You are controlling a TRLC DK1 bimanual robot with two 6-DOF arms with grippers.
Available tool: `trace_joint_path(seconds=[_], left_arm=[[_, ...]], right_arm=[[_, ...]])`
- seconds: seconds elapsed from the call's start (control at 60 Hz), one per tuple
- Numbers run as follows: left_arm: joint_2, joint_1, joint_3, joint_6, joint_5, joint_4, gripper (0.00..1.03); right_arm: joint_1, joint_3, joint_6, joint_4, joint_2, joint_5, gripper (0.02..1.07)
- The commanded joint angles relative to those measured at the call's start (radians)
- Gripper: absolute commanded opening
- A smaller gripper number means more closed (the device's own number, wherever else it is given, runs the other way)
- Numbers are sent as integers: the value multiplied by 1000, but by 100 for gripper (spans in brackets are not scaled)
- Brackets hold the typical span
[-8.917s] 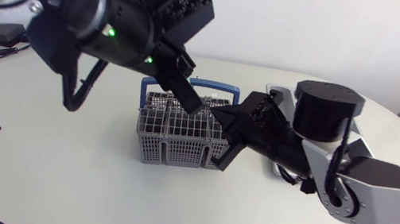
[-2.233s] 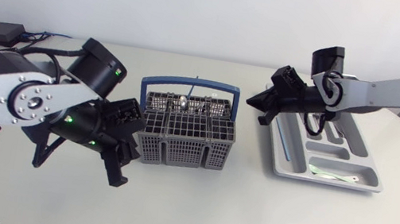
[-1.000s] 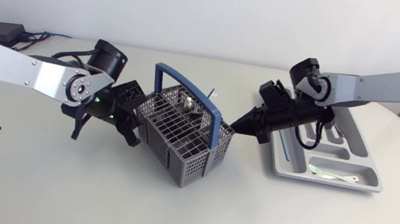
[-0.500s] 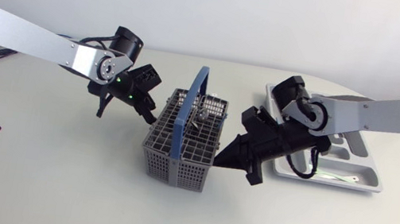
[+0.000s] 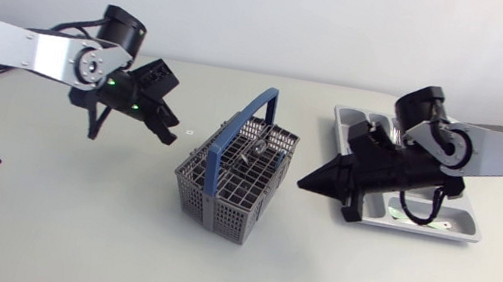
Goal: Unload the cutlery basket into the drawer organizer.
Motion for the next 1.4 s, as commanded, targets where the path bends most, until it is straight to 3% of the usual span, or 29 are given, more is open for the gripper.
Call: trace_joint_path(seconds=[0.0,0.217,0.317,0.7,1.0,1.383], left_arm=[[-141,-7,-105,50,31,-27,20],[-345,-113,-260,147,89,-173,20],[-368,-161,-289,175,115,-239,20],[-282,-253,-332,192,131,-237,19],[-166,-213,-289,169,132,-119,19],[-78,-115,-178,156,132,-44,19]], right_arm=[[-57,8,12,45,19,0,8],[-112,65,197,286,135,28,8],[-116,117,249,335,204,36,8],[-71,314,412,450,420,72,8],[-11,349,430,433,463,65,8],[-4,169,381,421,322,34,8]])
